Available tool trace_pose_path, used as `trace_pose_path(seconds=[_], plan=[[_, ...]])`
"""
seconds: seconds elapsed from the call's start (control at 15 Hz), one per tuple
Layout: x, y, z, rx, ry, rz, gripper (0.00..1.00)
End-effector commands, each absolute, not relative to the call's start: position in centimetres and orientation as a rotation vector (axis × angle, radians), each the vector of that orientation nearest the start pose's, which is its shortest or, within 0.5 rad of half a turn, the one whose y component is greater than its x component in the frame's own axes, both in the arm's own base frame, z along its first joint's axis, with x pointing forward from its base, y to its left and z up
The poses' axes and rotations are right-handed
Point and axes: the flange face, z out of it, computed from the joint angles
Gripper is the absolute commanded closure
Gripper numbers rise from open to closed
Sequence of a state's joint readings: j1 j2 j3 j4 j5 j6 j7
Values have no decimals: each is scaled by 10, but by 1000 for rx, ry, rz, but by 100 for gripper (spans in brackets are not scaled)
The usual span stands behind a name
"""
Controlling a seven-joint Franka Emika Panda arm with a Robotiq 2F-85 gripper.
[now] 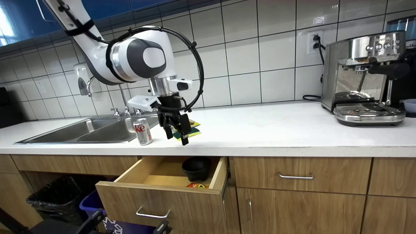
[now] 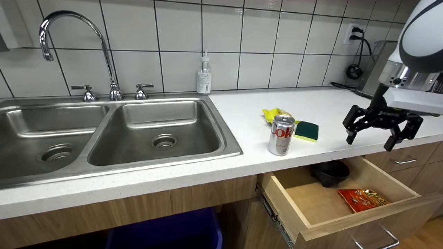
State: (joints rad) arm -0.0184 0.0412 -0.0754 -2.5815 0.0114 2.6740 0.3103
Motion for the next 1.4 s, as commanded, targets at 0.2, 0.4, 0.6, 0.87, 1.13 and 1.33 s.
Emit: trace_pose_path(seconds=[0.2, 0.4, 0.6, 0.87, 1.13, 1.33], plan=[[493, -14, 275, -3104, 445, -111, 0], [515, -10, 281, -3110, 414, -138, 0], [537, -10, 282, -3119, 398, -149, 0], [529, -11, 278, -3100, 435, -168, 0], [528, -11, 277, -3100, 435, -163, 0], [528, -11, 277, -3100, 435, -164, 0]])
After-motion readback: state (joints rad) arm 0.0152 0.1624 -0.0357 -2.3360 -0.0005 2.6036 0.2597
